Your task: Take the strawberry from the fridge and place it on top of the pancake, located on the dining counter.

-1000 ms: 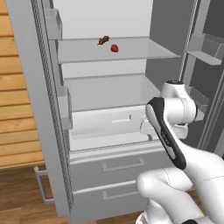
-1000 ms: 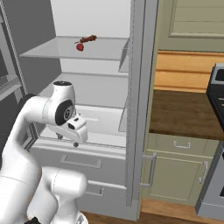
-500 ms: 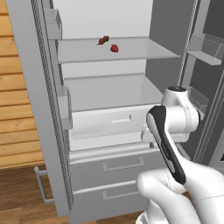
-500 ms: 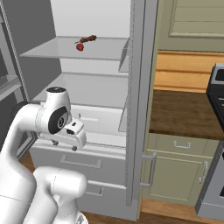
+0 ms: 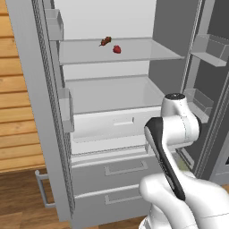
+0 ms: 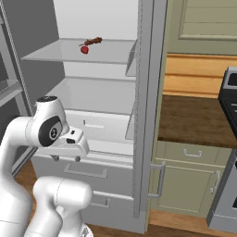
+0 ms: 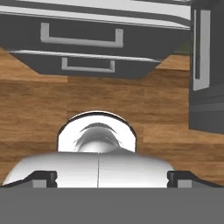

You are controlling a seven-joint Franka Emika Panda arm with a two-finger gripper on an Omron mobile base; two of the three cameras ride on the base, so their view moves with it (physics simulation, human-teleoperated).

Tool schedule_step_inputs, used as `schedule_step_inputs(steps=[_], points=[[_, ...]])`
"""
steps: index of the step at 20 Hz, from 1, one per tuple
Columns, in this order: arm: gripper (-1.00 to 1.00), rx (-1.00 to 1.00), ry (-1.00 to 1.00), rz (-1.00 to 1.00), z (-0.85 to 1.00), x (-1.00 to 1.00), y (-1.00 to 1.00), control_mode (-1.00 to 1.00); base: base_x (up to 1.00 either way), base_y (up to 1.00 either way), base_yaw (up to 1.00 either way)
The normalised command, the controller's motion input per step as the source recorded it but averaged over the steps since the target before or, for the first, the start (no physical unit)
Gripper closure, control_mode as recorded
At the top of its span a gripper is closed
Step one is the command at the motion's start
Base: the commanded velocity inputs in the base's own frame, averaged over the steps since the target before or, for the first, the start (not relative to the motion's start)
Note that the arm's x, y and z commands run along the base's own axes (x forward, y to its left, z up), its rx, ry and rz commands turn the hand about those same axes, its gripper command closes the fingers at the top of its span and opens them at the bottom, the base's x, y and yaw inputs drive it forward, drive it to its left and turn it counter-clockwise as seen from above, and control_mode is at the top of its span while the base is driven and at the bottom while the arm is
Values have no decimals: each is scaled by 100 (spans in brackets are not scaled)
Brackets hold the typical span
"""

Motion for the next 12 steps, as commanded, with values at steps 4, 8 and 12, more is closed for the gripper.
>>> schedule_step_inputs(steps=[4,8,12], points=[[-100,0,0,0,0,0,0,-100,0,0,0],[-100,0,0,0,0,0,0,-100,0,0,0],[-100,0,-4,0,0,0,17,-100,0,0,0]])
